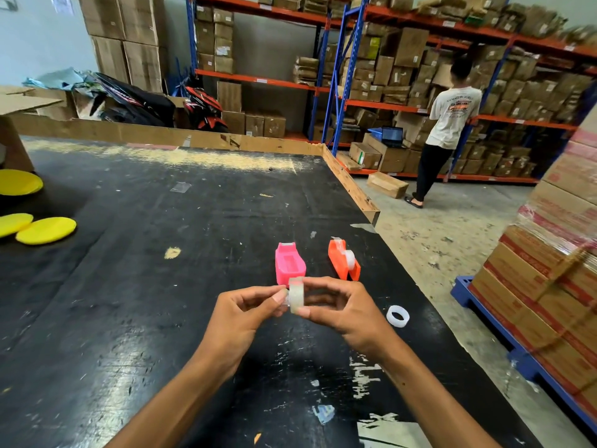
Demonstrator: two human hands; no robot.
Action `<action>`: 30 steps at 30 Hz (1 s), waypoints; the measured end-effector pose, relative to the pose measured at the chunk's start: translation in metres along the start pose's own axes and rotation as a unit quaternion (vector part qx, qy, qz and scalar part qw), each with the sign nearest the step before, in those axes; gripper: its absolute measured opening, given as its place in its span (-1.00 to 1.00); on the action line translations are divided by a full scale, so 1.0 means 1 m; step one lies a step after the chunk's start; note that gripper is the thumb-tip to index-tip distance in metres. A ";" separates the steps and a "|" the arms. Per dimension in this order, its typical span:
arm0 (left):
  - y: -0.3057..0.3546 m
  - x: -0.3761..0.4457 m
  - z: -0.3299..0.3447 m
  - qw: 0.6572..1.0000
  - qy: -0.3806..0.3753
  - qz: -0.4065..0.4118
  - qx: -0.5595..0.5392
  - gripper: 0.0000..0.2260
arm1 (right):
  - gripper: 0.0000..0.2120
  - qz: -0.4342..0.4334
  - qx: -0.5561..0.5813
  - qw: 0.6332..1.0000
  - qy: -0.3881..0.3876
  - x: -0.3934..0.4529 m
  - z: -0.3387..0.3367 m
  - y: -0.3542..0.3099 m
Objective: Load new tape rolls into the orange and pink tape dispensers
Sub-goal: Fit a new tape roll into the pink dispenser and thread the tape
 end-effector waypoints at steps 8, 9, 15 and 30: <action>0.003 -0.006 0.008 1.000 0.015 0.025 0.010 -0.85 | -0.58 -0.046 0.000 0.999 0.015 0.000 0.004 -0.006; 0.001 -0.007 0.008 1.000 0.020 0.017 0.007 -0.82 | -0.58 -0.049 0.001 0.999 0.019 0.000 0.005 -0.005; 0.000 -0.009 0.008 0.999 0.040 0.029 0.019 -0.79 | -0.63 -0.086 -0.034 0.995 0.032 0.003 0.007 -0.006; -0.004 0.016 0.020 0.994 0.039 0.060 0.084 -0.79 | -0.65 -0.066 -0.102 0.992 0.036 0.031 -0.001 0.006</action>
Point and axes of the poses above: each hand's wrist, its own x-axis towards the middle knuckle, its own z-axis out of the palm, y = z × x, the point moved 6 cm from there along x, towards the middle knuckle, and after that the axes turned 7 degrees about y, right-handed, at the moved point
